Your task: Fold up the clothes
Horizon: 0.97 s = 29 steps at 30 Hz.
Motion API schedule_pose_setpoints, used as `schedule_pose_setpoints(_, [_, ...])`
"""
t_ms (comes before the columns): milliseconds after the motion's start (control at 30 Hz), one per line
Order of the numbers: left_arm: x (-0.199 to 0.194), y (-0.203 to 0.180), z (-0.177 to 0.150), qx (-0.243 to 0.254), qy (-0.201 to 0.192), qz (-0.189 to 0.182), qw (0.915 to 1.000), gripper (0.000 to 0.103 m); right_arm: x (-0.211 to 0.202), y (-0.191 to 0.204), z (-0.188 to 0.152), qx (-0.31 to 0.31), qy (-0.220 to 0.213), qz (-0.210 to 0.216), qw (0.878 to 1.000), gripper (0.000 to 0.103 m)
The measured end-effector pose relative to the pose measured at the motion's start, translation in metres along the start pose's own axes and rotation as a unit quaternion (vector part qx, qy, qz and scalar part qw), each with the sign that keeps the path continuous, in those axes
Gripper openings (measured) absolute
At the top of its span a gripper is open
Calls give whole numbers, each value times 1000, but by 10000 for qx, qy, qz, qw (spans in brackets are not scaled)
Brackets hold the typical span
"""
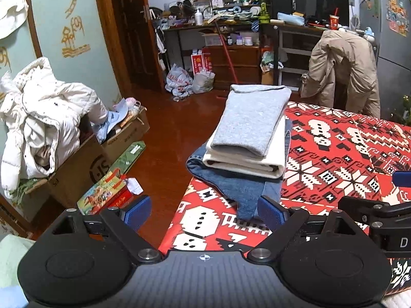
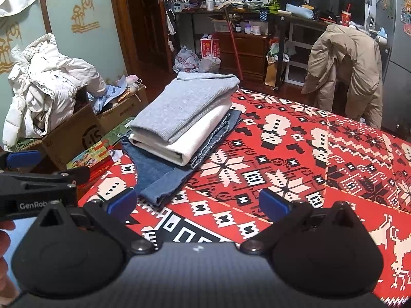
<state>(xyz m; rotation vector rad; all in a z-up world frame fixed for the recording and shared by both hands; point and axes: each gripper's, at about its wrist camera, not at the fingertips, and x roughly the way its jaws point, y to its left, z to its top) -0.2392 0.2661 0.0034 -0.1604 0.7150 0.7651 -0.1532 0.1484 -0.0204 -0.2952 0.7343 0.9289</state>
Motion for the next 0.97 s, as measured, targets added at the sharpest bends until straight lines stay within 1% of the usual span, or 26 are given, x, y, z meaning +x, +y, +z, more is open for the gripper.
schedule_pose_setpoints(100, [1,-1,0,-8,56,-28,10000,90,2,1,2,18,46,6,10000,102])
schedule_pose_setpoints(167, [0,-2,0,32,24,-11,10000,90,3,1,3,39,91,42,9999,102])
schedule_pose_setpoints(267, [1,-1,1,24,40,-22,10000,93,5,2,4,58,119,71,9999,102])
schedule_pose_setpoints(700, [3,3,2,-65,101,-8,9999,93,10,4,6,54,201,87,9997,102])
schedule_pose_setpoints(967, [0,4,4,-79,-11,20,10000,93,12,5,7,58,261,86,9996,102])
